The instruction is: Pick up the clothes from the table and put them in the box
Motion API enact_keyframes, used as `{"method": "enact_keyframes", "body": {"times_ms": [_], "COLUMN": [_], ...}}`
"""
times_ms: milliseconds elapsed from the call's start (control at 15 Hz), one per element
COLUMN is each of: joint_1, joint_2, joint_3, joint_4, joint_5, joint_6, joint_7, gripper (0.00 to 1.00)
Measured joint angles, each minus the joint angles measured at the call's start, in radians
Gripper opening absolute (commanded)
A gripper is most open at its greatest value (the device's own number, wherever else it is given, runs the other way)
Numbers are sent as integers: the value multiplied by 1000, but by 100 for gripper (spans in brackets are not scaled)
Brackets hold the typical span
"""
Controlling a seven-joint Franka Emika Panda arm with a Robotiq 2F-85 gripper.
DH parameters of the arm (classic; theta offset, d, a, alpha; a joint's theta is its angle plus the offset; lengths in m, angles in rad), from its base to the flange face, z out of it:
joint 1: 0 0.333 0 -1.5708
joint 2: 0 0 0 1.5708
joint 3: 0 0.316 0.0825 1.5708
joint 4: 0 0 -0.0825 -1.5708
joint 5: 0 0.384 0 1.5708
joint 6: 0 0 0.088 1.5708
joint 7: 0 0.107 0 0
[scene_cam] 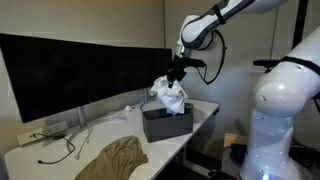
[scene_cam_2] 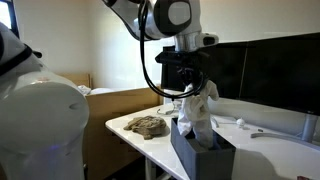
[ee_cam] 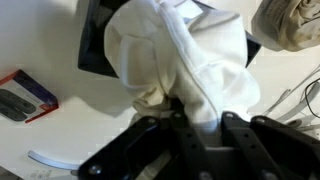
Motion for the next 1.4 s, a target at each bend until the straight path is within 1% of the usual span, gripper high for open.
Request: {"method": "enact_keyframes", "body": {"times_ms": [533, 933, 1400], "joint_1": [-45, -74, -100], "joint_2": [147, 262, 365], "joint_3": [1, 7, 18], "joint_4": [3, 5, 5], "joint_5": [0, -3, -29], "joint_6": [134, 172, 214], "joint_7": [0, 0, 1], "gripper": [13, 13, 13]}}
